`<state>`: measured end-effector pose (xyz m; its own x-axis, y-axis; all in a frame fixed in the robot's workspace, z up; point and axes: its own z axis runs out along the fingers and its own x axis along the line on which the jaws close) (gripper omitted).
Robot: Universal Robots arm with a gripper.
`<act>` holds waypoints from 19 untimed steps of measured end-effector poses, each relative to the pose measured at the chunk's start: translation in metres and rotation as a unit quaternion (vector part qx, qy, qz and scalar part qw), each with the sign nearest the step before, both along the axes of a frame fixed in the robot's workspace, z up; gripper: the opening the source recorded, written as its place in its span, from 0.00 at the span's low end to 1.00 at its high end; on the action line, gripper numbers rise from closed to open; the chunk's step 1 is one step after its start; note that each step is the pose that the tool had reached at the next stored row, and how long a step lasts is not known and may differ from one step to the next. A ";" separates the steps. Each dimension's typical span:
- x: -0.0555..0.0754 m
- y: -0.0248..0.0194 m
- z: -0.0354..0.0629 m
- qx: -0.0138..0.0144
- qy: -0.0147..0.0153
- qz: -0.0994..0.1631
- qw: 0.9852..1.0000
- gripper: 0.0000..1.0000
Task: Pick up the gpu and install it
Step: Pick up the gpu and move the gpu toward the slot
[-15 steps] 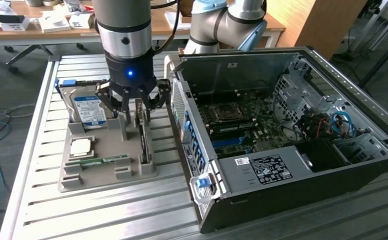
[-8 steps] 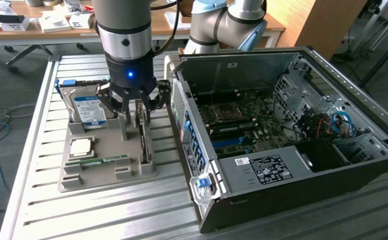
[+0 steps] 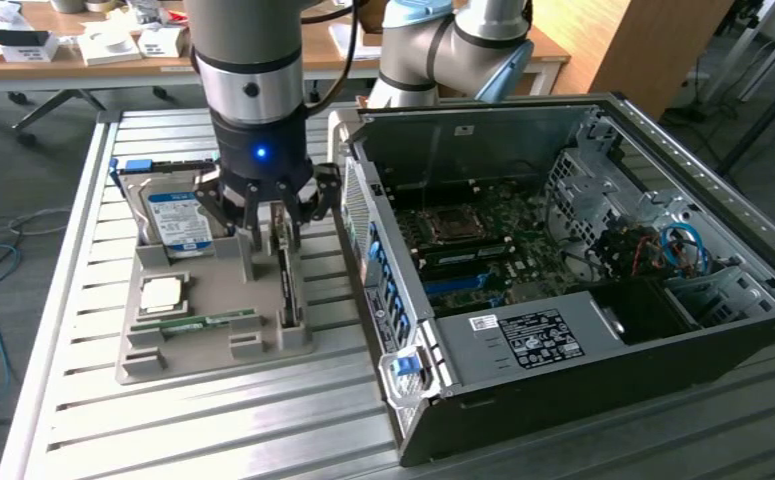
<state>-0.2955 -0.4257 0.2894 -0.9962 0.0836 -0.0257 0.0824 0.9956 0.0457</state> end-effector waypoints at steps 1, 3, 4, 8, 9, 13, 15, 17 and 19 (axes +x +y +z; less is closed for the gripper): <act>0.000 0.0000 -0.0007 0.000 0.000 0.000 1.000 0.47; 0.000 0.0000 -0.0021 0.000 0.000 0.000 1.000 0.47; 0.000 0.0000 -0.0027 0.000 0.000 0.000 1.000 0.47; 0.000 0.0000 -0.0038 0.000 0.000 0.000 1.000 0.47; 0.000 0.0000 -0.0038 0.000 0.000 0.000 1.000 0.47; 0.000 0.0000 -0.0040 0.000 0.000 0.000 1.000 0.47; 0.000 0.0004 -0.0042 0.000 0.000 0.000 1.000 0.47; 0.000 0.0008 -0.0042 0.000 0.000 0.000 1.000 0.47; 0.000 0.0010 -0.0041 0.000 0.000 0.000 1.000 0.47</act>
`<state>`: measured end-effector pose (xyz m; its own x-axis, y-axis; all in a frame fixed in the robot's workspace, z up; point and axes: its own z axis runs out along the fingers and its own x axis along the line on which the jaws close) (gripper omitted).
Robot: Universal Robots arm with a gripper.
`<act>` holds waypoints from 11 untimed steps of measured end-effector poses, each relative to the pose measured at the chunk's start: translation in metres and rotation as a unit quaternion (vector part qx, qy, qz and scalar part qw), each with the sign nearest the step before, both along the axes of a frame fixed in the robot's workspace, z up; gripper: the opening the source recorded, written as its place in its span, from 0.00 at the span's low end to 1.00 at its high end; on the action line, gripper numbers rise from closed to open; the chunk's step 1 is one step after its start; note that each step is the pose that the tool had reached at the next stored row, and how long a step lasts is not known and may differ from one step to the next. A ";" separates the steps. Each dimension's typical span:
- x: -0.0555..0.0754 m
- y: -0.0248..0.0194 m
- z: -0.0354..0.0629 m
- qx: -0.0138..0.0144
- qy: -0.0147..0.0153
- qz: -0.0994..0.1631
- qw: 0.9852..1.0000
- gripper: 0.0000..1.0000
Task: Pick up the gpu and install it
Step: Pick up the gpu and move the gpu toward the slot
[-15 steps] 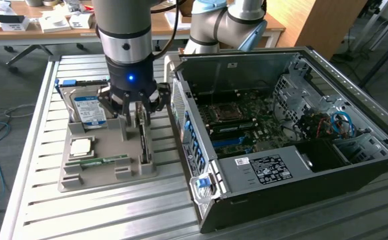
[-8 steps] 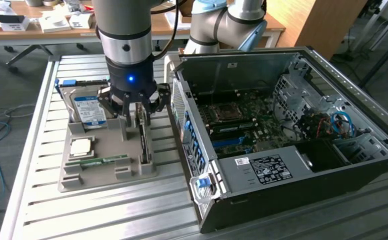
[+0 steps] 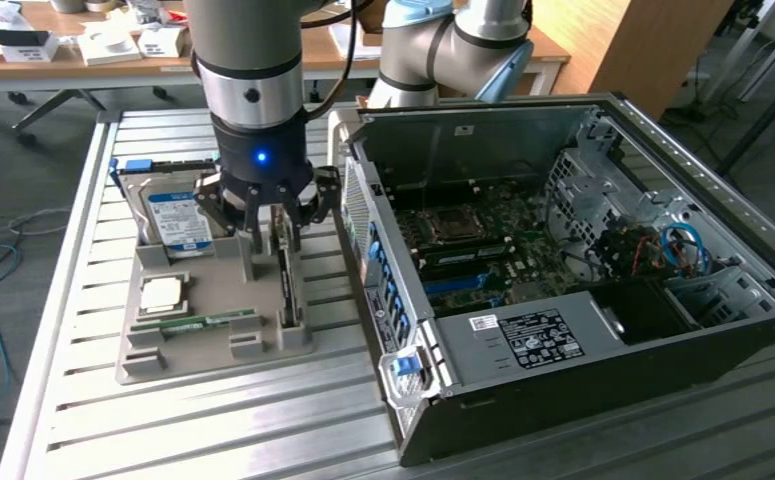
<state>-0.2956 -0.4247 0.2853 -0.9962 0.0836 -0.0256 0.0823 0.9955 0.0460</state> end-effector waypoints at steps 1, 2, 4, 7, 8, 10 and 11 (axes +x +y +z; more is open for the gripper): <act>0.000 0.0000 0.0000 0.000 0.000 0.000 1.000 0.47; 0.000 0.0000 0.0000 0.000 0.000 0.000 1.000 0.47; 0.000 0.0001 -0.0003 0.000 0.000 0.000 1.000 0.47; 0.000 0.0001 -0.0037 0.000 0.000 0.000 1.000 0.47; 0.000 0.0001 -0.0052 0.000 0.000 0.000 1.000 0.47; 0.000 0.0001 -0.0080 0.000 0.000 0.000 1.000 0.47; 0.000 0.0001 -0.0094 0.000 0.000 0.000 1.000 0.47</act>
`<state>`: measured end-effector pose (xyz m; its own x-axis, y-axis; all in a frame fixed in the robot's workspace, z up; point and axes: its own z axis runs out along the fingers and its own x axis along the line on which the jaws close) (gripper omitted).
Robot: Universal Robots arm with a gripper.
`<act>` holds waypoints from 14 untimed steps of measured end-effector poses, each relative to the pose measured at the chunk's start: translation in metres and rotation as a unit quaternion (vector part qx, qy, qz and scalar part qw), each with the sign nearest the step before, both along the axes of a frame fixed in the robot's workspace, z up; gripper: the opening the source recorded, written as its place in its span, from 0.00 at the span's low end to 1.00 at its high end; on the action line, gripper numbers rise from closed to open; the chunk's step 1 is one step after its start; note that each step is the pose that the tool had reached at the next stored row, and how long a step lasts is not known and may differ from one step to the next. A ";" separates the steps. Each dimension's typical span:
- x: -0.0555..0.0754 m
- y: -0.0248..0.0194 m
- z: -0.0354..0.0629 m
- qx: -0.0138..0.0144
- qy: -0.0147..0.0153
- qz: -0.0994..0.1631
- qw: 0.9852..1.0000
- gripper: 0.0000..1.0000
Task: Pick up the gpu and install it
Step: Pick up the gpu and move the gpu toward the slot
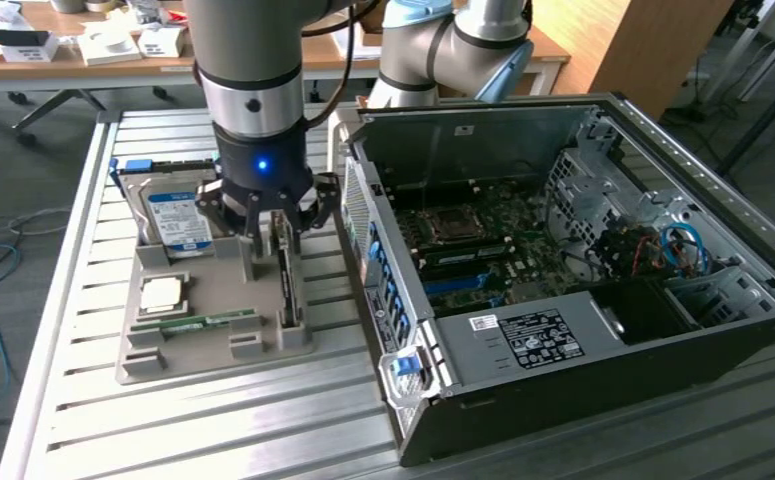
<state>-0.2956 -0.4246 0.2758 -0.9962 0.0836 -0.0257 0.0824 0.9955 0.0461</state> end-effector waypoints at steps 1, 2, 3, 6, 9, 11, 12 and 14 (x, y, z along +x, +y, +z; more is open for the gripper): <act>0.000 0.0000 -0.0013 0.000 0.000 0.000 1.000 0.47; 0.000 0.0000 -0.0025 0.000 0.000 0.000 1.000 0.47; 0.000 0.0000 -0.0038 0.000 0.000 0.000 1.000 0.47; 0.000 0.0000 -0.0068 0.000 0.000 0.000 1.000 0.47; 0.001 0.0000 -0.0075 0.000 0.000 0.000 1.000 0.47; 0.001 0.0001 -0.0080 0.000 0.000 0.000 1.000 0.47; 0.001 0.0000 -0.0081 0.000 0.000 0.000 1.000 0.47; 0.001 0.0000 -0.0090 0.000 0.000 0.000 1.000 0.47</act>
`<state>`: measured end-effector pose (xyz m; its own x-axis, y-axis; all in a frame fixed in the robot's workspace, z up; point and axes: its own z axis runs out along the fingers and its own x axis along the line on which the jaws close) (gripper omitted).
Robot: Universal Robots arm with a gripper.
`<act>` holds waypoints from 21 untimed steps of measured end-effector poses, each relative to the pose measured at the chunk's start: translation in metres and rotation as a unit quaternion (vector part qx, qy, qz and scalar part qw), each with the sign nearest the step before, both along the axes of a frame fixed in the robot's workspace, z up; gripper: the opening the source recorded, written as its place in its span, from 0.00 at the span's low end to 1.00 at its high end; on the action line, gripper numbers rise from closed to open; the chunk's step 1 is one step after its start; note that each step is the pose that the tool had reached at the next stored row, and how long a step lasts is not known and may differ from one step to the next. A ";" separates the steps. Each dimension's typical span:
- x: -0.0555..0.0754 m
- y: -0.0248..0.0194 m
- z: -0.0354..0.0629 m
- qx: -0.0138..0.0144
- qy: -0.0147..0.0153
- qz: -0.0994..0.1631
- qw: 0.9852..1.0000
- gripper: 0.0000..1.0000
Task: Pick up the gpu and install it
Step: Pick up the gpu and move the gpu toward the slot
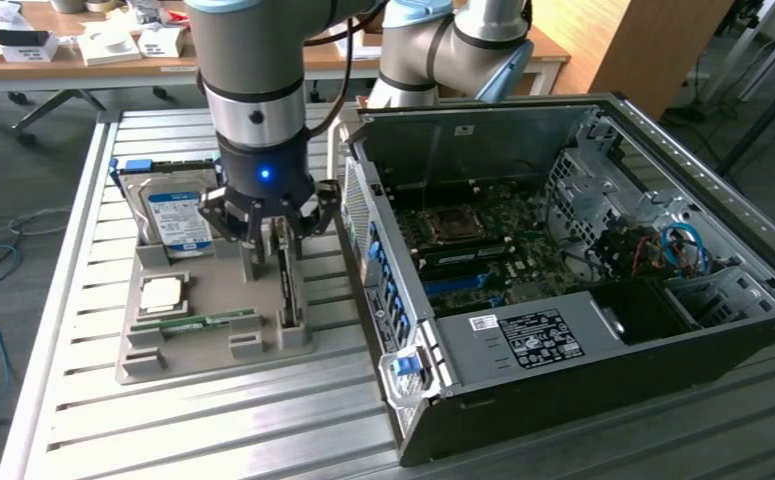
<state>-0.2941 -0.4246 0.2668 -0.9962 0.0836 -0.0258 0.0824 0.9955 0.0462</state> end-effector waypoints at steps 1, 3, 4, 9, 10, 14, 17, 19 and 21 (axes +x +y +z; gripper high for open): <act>0.000 0.0000 -0.0007 0.000 0.000 0.000 1.000 0.47; 0.000 0.0000 -0.0025 0.000 0.000 0.000 1.000 0.47; 0.000 0.0000 -0.0034 0.000 0.000 0.000 1.000 0.47; 0.000 0.0000 -0.0045 0.000 0.000 0.000 1.000 0.47; 0.001 -0.0001 -0.0047 0.000 0.000 0.000 1.000 0.47; 0.001 0.0000 -0.0092 0.000 0.000 0.000 1.000 0.47; 0.001 0.0000 -0.0146 0.000 0.000 0.000 1.000 0.47; 0.001 0.0000 -0.0171 0.000 0.000 0.000 1.000 0.47; 0.001 0.0000 -0.0199 0.000 0.000 0.000 1.000 0.47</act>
